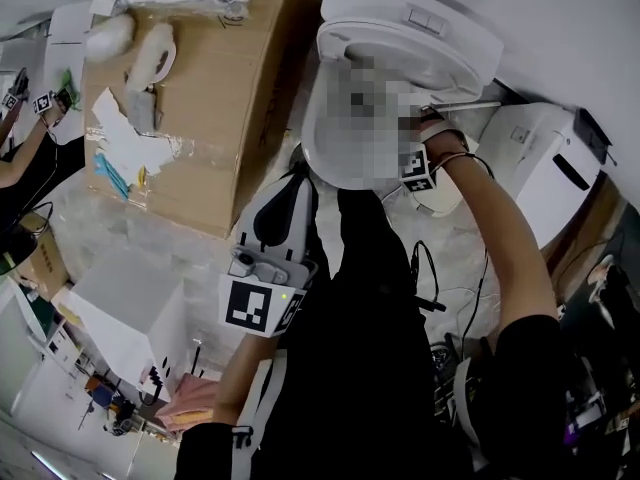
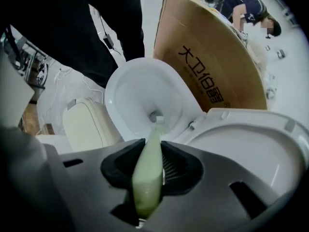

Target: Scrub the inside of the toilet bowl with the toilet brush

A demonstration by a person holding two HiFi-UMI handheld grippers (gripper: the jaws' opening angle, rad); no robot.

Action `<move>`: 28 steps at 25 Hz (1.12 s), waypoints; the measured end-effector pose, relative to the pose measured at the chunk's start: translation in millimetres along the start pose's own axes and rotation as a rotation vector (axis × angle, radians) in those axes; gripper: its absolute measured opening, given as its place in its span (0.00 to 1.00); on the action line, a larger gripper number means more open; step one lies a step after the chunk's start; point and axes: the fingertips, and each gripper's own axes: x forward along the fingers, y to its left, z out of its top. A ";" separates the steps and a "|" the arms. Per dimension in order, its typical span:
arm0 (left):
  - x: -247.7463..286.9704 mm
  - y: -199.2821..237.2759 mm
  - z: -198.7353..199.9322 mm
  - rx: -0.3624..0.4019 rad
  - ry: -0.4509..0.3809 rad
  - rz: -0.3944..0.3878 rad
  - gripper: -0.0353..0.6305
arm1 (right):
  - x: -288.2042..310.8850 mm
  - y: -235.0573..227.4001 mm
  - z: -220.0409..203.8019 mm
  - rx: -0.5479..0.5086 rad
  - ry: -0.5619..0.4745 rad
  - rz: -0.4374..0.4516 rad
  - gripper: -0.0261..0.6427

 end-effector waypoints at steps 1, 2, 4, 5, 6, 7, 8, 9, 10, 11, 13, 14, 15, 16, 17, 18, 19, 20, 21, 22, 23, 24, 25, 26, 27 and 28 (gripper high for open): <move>-2.5 2.6 -1.0 -0.006 -0.004 0.012 0.07 | 0.3 -6.6 3.7 -0.060 0.002 -0.012 0.21; -5.0 4.8 -1.8 -0.011 -0.008 0.023 0.06 | 0.1 -13.6 7.9 -0.128 0.004 -0.027 0.21; -9.9 8.8 -3.2 -0.021 -0.017 0.043 0.06 | -1.1 -28.3 17.6 -0.250 0.006 -0.055 0.21; -12.3 10.8 -3.9 -0.026 -0.020 0.051 0.06 | -2.1 -35.8 23.1 -0.294 0.005 -0.067 0.21; -14.6 13.0 -4.7 -0.032 -0.025 0.059 0.06 | -3.4 -43.1 28.9 -0.328 0.002 -0.079 0.21; -17.0 15.5 -5.6 -0.038 -0.029 0.066 0.06 | -5.6 -50.5 34.9 -0.360 0.000 -0.090 0.21; -19.4 18.3 -6.6 -0.044 -0.033 0.074 0.06 | -9.6 -58.8 41.0 -0.395 0.001 -0.103 0.21; -22.0 21.3 -7.6 -0.051 -0.036 0.082 0.06 | -15.8 -68.7 47.0 -0.433 0.004 -0.118 0.21; -24.8 24.2 -8.5 -0.058 -0.040 0.090 0.07 | -21.9 -78.2 53.7 -0.473 0.005 -0.134 0.21; -28.0 26.9 -9.3 -0.063 -0.042 0.098 0.06 | -23.6 -82.9 62.3 -0.509 -0.004 -0.146 0.20; -35.2 31.8 -10.6 -0.071 -0.045 0.109 0.06 | -17.2 -80.3 81.2 -0.573 -0.032 -0.152 0.20; -38.7 34.2 -10.8 -0.074 -0.046 0.114 0.06 | -16.5 -80.0 88.0 -0.600 -0.038 -0.150 0.20; -41.9 36.9 -10.6 -0.076 -0.048 0.119 0.07 | -17.9 -81.0 92.6 -0.613 -0.039 -0.144 0.20; -44.7 39.8 -10.1 -0.079 -0.050 0.122 0.06 | -20.4 -82.8 95.1 -0.592 -0.037 -0.130 0.20; -47.2 43.0 -9.4 -0.081 -0.052 0.125 0.06 | -22.9 -85.5 95.8 -0.527 -0.034 -0.106 0.20; -49.2 46.2 -8.7 -0.084 -0.053 0.126 0.06 | -24.1 -87.8 96.2 -0.413 -0.035 -0.073 0.20; -50.9 49.0 -8.1 -0.088 -0.053 0.124 0.06 | -22.8 -88.2 97.3 -0.260 -0.045 -0.032 0.21; -52.0 51.1 -7.3 -0.091 -0.053 0.120 0.06 | -21.2 -87.5 98.0 -0.087 -0.059 0.013 0.21; -52.2 52.5 -6.3 -0.094 -0.052 0.112 0.06 | -21.0 -86.9 97.1 0.089 -0.069 0.056 0.21; -51.5 53.1 -4.6 -0.095 -0.052 0.100 0.06 | -21.7 -86.4 94.5 0.268 -0.076 0.096 0.21; -49.9 53.3 -2.4 -0.095 -0.052 0.087 0.06 | -22.7 -86.1 90.5 0.451 -0.080 0.130 0.21; -47.6 53.1 0.4 -0.094 -0.052 0.071 0.06 | -23.5 -85.9 85.4 0.643 -0.082 0.157 0.21; -44.9 52.7 3.7 -0.091 -0.052 0.054 0.06 | -24.1 -85.6 78.9 0.845 -0.083 0.176 0.21; -42.0 52.2 7.3 -0.087 -0.052 0.037 0.06 | -24.4 -84.8 71.0 1.056 -0.084 0.187 0.21; -39.2 51.8 10.7 -0.083 -0.050 0.019 0.06 | -24.7 -83.1 61.9 1.276 -0.084 0.192 0.21; -36.3 51.6 13.8 -0.080 -0.048 0.002 0.06 | -25.2 -80.3 52.1 1.501 -0.084 0.190 0.21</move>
